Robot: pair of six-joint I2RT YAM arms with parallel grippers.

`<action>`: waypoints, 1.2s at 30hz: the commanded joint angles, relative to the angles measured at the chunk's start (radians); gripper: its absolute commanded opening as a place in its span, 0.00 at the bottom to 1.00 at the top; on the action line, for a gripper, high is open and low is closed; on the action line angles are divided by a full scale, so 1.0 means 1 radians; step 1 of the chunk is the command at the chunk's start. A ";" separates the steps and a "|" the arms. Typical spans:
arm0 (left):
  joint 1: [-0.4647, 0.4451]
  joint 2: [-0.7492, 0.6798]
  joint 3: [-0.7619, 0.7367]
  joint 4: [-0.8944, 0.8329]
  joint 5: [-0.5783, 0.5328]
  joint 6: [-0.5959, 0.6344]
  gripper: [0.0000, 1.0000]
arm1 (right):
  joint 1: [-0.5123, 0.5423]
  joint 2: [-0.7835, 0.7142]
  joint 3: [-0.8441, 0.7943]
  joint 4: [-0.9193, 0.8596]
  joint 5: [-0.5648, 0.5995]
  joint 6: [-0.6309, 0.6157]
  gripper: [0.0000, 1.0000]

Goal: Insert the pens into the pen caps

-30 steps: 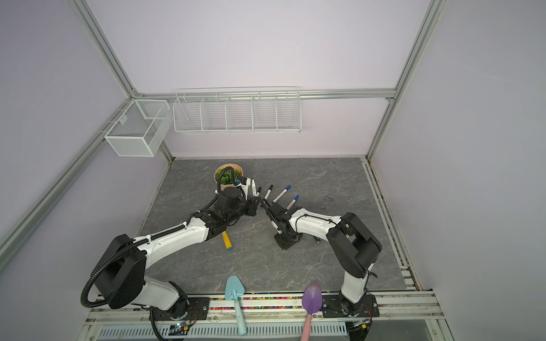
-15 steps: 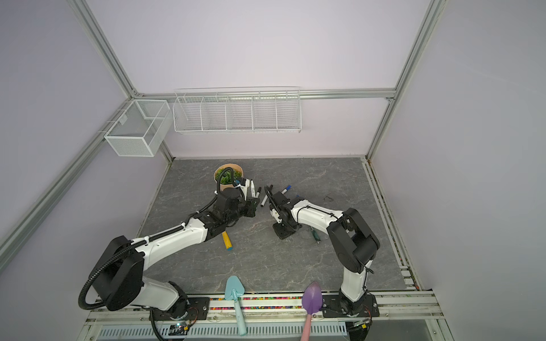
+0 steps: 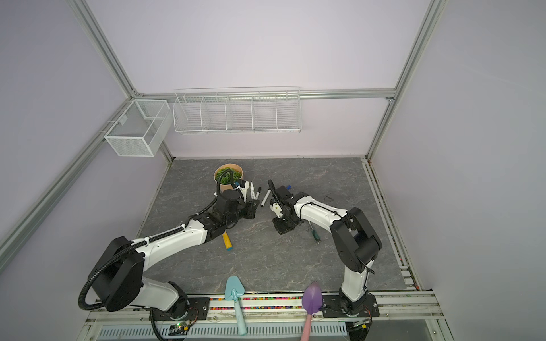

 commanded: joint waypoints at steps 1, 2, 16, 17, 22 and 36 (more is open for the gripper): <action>0.001 -0.026 -0.016 0.015 -0.004 -0.007 0.00 | 0.036 0.048 0.006 -0.053 0.001 -0.038 0.15; 0.001 -0.026 -0.018 0.017 -0.005 -0.009 0.00 | 0.044 0.054 0.006 -0.060 0.007 -0.050 0.15; 0.002 -0.048 -0.086 0.004 -0.075 -0.046 0.00 | 0.090 -0.001 0.065 -0.086 0.076 -0.091 0.26; 0.002 -0.065 -0.097 -0.012 -0.085 -0.050 0.00 | 0.102 -0.015 0.063 -0.079 0.068 -0.105 0.28; 0.004 -0.155 -0.151 -0.138 -0.205 -0.117 0.00 | 0.172 -0.054 0.048 -0.042 -0.016 -0.155 0.41; 0.013 -0.326 -0.222 -0.187 -0.395 -0.173 0.00 | 0.239 0.183 0.176 -0.020 0.086 -0.210 0.46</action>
